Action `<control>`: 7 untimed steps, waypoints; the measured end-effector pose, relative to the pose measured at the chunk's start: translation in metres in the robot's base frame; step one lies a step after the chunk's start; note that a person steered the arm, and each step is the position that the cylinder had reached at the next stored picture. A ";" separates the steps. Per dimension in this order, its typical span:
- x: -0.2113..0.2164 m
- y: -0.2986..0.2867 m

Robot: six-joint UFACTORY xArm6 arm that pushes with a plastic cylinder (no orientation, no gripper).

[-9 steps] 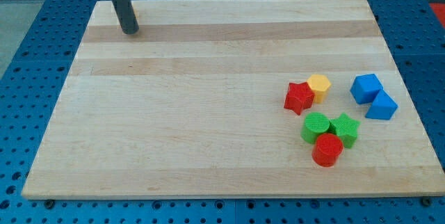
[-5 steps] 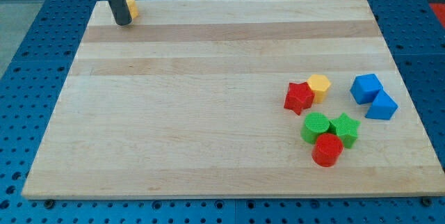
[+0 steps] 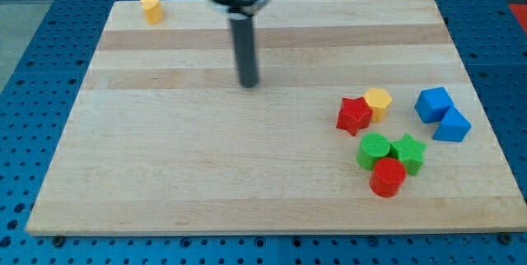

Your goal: Push the blue triangle closer to green star

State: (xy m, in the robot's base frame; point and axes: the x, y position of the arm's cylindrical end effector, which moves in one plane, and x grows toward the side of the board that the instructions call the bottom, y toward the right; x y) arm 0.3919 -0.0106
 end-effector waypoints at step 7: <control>0.077 0.316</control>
